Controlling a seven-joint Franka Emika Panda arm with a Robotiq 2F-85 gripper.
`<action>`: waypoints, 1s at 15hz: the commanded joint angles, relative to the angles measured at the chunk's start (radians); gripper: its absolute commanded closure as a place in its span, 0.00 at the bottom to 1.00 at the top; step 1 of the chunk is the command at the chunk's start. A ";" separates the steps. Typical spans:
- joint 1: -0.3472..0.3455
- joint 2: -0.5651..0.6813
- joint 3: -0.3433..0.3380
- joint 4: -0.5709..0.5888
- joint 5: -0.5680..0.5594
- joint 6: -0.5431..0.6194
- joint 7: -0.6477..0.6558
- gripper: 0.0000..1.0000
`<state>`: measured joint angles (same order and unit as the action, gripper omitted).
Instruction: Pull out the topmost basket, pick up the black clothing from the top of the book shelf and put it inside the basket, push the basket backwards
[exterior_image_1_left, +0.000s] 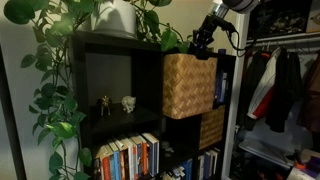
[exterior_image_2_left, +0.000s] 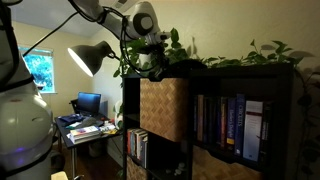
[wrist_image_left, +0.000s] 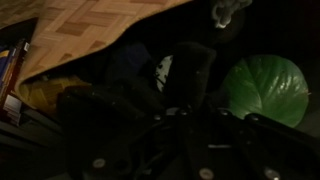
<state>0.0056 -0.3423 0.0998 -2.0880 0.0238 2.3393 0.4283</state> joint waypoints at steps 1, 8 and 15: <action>0.001 -0.054 0.015 -0.011 -0.002 -0.050 -0.015 0.49; -0.030 -0.070 0.053 0.114 -0.057 -0.241 0.048 0.05; -0.071 -0.020 0.030 0.160 -0.079 -0.200 0.052 0.00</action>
<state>-0.0454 -0.3978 0.1346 -1.9624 -0.0329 2.1328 0.4548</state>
